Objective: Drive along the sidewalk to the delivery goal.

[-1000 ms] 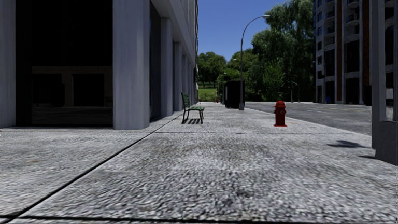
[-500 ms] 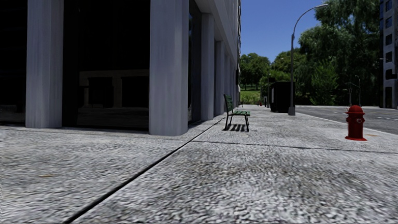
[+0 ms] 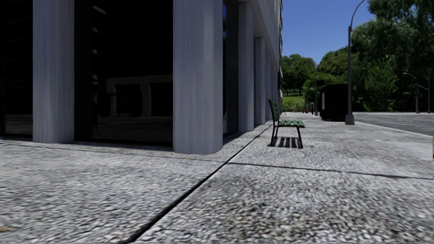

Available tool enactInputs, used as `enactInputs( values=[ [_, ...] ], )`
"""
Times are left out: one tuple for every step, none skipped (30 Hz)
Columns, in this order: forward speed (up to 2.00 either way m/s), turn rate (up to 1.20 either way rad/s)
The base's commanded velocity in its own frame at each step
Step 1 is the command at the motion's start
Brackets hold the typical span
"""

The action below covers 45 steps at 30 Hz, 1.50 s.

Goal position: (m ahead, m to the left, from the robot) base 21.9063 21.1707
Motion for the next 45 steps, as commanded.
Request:
enactInputs(
  values=[
    [1.64,0.76],
    [1.64,0.76],
    [1.64,0.80],
    [1.64,0.82],
    [1.64,0.82],
    [1.64,0.82],
    [1.64,0.82],
    [1.64,0.82],
    [1.64,0.82],
    [1.64,0.82],
    [1.64,0.82],
    [1.64,0.82],
    [1.64,0.82],
    [1.64,0.82],
    [1.64,0.82],
    [1.64,0.82],
    [1.64,0.82],
    [1.64,0.83],
    [1.64,0.83],
    [1.64,0.83],
    [1.64,0.83],
    [1.64,0.83],
    [1.64,0.83],
    [1.64,0.83],
    [1.64,0.83],
    [1.64,0.83],
    [1.64,0.83],
    [1.64,0.83],
    [1.64,0.83],
    [1.64,0.83],
    [1.64,0.83],
    [1.64,0.83],
    [1.64,0.83],
    [1.64,0.83],
    [1.64,0.83],
    [1.64,0.83],
    [1.64,0.83],
    [1.64,0.83],
    [1.64,0.83],
    [1.64,0.83],
    [1.64,0.83],
    [1.64,0.80],
    [1.64,0.78],
    [1.64,0.74],
    [1.64,0.60]
  ],
)
